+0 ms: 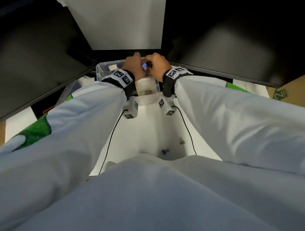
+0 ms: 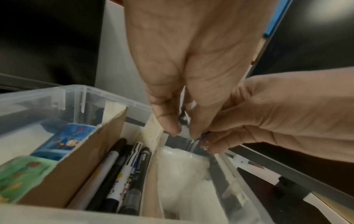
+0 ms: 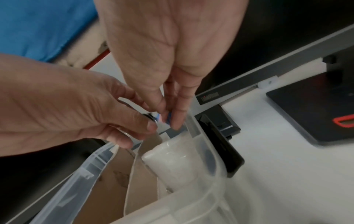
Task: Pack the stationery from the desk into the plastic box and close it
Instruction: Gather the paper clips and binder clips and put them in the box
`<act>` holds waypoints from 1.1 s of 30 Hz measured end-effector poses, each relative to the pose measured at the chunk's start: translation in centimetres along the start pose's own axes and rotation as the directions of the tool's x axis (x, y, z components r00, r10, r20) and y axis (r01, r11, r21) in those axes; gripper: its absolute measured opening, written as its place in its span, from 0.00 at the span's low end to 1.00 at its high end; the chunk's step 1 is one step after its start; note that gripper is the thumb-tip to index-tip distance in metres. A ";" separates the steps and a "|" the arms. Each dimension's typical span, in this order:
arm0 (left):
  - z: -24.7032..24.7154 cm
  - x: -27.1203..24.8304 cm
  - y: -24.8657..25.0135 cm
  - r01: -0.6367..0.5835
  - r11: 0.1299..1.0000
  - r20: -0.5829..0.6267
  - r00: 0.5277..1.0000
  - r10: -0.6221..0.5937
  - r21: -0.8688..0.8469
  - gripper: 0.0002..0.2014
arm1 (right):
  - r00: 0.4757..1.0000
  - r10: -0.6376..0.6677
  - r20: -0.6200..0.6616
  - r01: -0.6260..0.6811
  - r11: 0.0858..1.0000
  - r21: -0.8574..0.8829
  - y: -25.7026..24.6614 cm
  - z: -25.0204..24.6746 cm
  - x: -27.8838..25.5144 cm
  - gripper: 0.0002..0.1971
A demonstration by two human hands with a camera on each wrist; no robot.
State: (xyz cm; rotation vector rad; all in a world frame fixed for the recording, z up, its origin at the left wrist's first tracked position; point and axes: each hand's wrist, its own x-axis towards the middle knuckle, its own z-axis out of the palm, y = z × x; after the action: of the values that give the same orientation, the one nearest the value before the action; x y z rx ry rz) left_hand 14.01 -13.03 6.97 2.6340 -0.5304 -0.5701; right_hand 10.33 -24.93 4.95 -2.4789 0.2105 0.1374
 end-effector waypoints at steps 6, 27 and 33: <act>1.9 -2.4 -0.6 -0.097 0.995 -0.175 0.980 0.092 -0.024 0.20 | 0.997 -0.079 -0.007 0.079 0.994 0.078 1.3 -0.7 -3.0 0.20; 19.6 -14.8 -1.0 -0.635 0.734 0.650 0.666 0.364 0.239 0.21 | 0.821 0.272 0.503 -0.072 0.922 -0.381 11.6 6.8 -20.5 0.15; 17.8 -14.3 -2.4 -0.622 0.750 0.652 0.668 0.358 0.226 0.12 | 0.817 0.353 0.455 -0.182 0.908 -0.378 11.8 6.6 -17.6 0.18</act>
State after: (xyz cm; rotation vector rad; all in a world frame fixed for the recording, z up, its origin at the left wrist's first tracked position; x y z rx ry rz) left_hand -5.50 -9.97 -4.63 2.4524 -1.7066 -1.1745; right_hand -9.40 -28.07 -4.65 -2.6019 0.3306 1.0234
